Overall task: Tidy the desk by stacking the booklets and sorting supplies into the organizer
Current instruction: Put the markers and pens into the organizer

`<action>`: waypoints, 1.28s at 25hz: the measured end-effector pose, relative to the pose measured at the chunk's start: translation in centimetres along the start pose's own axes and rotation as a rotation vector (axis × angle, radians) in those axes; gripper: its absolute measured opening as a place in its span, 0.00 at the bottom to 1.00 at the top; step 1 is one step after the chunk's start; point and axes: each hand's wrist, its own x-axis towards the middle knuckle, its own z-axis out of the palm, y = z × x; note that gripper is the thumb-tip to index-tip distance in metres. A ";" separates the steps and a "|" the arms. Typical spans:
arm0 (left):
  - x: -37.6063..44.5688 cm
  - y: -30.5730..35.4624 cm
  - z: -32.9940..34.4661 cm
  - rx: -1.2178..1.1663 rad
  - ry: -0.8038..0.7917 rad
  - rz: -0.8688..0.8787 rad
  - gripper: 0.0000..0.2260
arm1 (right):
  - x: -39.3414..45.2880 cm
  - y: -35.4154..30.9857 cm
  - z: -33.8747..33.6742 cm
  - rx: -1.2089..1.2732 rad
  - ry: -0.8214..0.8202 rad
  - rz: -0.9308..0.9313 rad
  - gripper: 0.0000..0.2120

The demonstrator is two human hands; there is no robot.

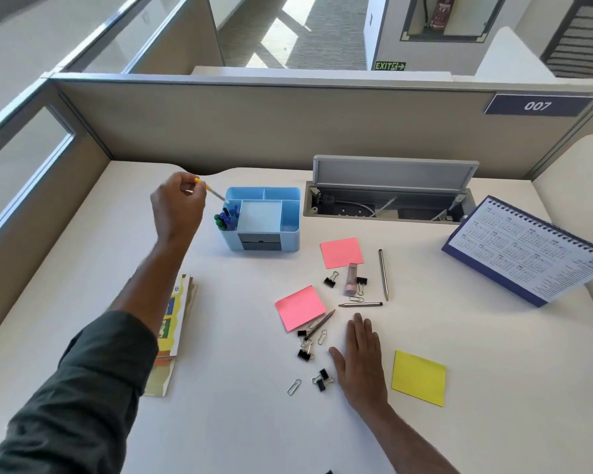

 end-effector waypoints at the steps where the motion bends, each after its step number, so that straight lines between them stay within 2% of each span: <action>1: 0.7 -0.3 0.7 0.036 -0.021 -0.005 0.09 | 0.1 -0.1 0.1 -0.007 -0.003 -0.001 0.33; 5: 1.8 -1.9 3.4 0.169 -0.148 -0.053 0.09 | 0.2 0.0 0.2 -0.011 -0.018 -0.006 0.34; 11: 1.8 -3.4 5.4 0.454 -0.329 -0.109 0.14 | 0.4 0.1 0.3 0.005 -0.020 -0.008 0.34; 20: 1.7 -3.4 6.4 0.565 -0.386 -0.124 0.16 | 0.5 0.0 0.2 0.003 -0.010 -0.009 0.33; 24: 1.3 -3.8 6.0 0.520 -0.419 -0.160 0.17 | 0.4 -0.1 0.0 0.029 -0.002 -0.014 0.33; 28: -1.0 -2.9 4.5 0.379 -0.305 -0.099 0.17 | 0.7 -0.2 0.1 0.084 0.052 -0.001 0.32; 32: -6.0 -1.5 2.2 0.161 -0.175 0.026 0.15 | 2.1 -1.8 -1.2 0.123 0.183 0.008 0.23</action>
